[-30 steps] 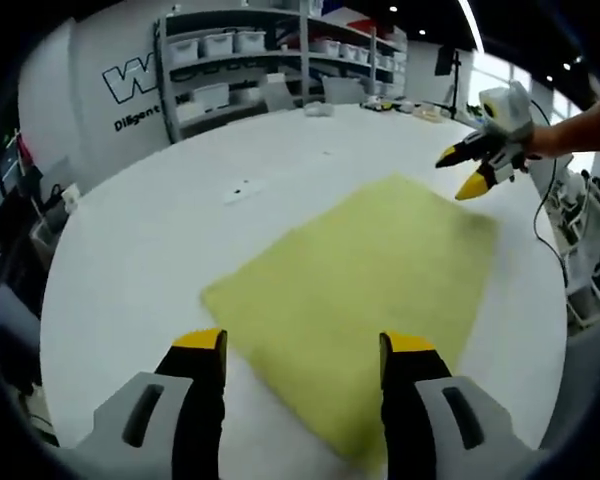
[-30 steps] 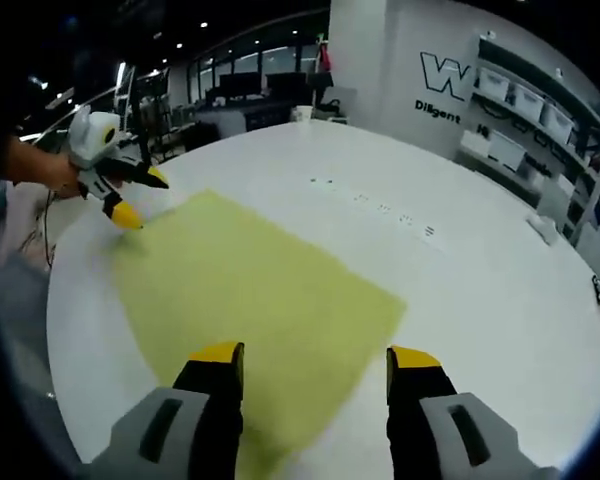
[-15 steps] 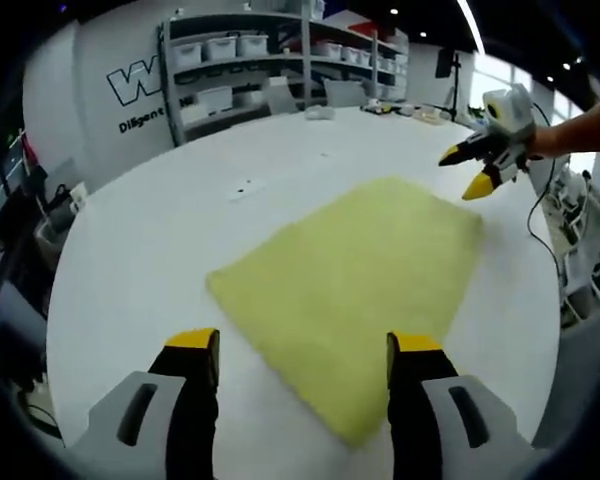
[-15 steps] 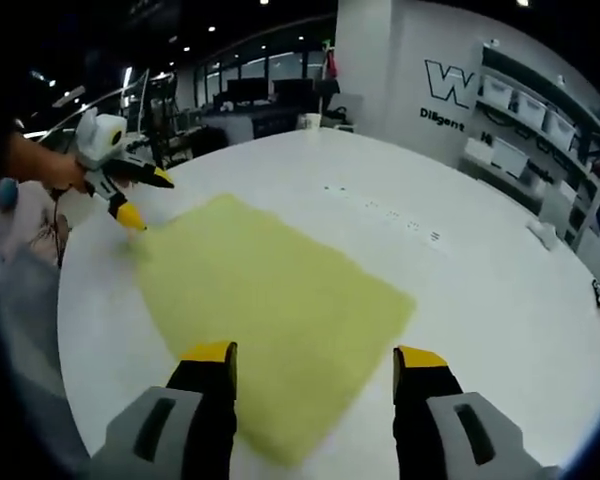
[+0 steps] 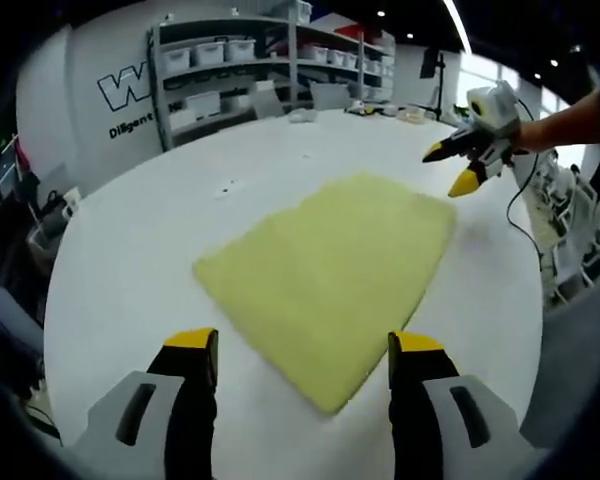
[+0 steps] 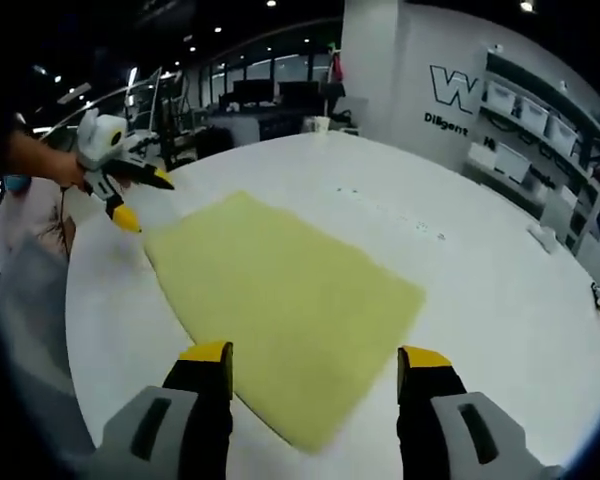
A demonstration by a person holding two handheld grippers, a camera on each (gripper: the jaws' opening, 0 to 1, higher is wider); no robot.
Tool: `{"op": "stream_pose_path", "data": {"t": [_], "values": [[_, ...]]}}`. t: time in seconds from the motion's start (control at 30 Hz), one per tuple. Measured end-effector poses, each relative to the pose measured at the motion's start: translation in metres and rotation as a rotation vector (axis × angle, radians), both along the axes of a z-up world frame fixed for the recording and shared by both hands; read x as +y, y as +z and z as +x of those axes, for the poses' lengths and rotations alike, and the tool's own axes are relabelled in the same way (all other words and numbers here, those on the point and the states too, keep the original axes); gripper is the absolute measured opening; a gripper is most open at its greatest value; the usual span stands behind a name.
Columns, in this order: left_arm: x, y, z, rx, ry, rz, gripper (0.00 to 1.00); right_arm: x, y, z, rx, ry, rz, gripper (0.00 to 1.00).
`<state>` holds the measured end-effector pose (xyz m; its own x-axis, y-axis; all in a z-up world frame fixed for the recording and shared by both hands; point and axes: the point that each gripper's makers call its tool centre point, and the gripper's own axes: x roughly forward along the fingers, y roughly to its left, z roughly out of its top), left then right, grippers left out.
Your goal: Fold the garment on the visible template until the final outline fits inside the template.
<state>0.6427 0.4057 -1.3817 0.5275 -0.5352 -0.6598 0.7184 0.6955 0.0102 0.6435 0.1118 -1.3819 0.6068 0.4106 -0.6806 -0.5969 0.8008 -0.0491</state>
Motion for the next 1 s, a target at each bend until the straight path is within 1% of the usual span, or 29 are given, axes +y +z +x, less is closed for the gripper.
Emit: {"op": "stream_pose_path", "data": {"t": [0.1, 0.17, 0.23, 0.33, 0.4, 0.5, 0.57, 0.6, 0.67, 0.7, 0.73, 0.8, 0.83, 0.9, 0.93, 0.97, 1.0], "values": [[0.003, -0.010, -0.011, 0.024, -0.003, -0.003, 0.66, -0.007, -0.010, -0.011, 0.023, -0.016, -0.007, 0.63], [0.006, -0.019, -0.018, 0.041, -0.009, 0.009, 0.64, -0.012, -0.018, -0.019, 0.041, -0.024, -0.011, 0.62], [0.007, -0.024, -0.023, 0.050, -0.014, 0.017, 0.63, -0.016, -0.024, -0.027, 0.053, -0.026, -0.016, 0.61], [0.004, -0.030, -0.032, 0.056, -0.036, 0.024, 0.59, -0.018, -0.032, -0.036, 0.075, -0.022, -0.021, 0.56], [0.001, -0.035, -0.036, 0.060, -0.065, 0.040, 0.57, -0.018, -0.036, -0.042, 0.084, -0.013, -0.024, 0.51], [-0.005, -0.035, -0.038, 0.041, -0.095, 0.057, 0.51, -0.018, -0.040, -0.048, 0.079, 0.012, -0.049, 0.45], [-0.009, -0.035, -0.033, 0.016, -0.134, 0.061, 0.44, -0.013, -0.038, -0.051, 0.053, 0.051, -0.051, 0.38], [-0.013, -0.036, -0.036, 0.014, -0.151, 0.058, 0.40, -0.011, -0.039, -0.053, 0.051, 0.064, -0.050, 0.36], [-0.023, -0.036, -0.041, 0.002, -0.209, 0.055, 0.35, -0.006, -0.041, -0.058, 0.059, 0.083, -0.049, 0.36], [-0.026, -0.037, -0.044, -0.015, -0.242, 0.079, 0.34, -0.003, -0.043, -0.061, 0.063, 0.098, -0.051, 0.37], [-0.028, -0.037, -0.047, -0.014, -0.251, 0.078, 0.34, -0.001, -0.044, -0.062, 0.063, 0.108, -0.049, 0.37], [-0.030, -0.043, -0.048, 0.020, -0.238, 0.071, 0.37, 0.000, -0.050, -0.064, 0.082, 0.105, -0.042, 0.38], [-0.026, -0.050, -0.048, 0.058, -0.216, 0.077, 0.39, 0.001, -0.053, -0.067, 0.104, 0.093, -0.026, 0.39], [-0.022, -0.058, -0.047, 0.086, -0.192, 0.090, 0.39, -0.001, -0.059, -0.071, 0.138, 0.075, -0.017, 0.40], [-0.020, -0.060, -0.049, 0.111, -0.165, 0.082, 0.38, -0.002, -0.062, -0.072, 0.148, 0.066, -0.021, 0.41], [-0.023, -0.056, -0.043, 0.087, -0.156, 0.053, 0.37, -0.003, -0.063, -0.073, 0.146, 0.062, -0.020, 0.42], [-0.020, -0.056, -0.042, 0.098, -0.134, 0.069, 0.37, -0.003, -0.063, -0.072, 0.143, 0.058, -0.015, 0.43]]}}
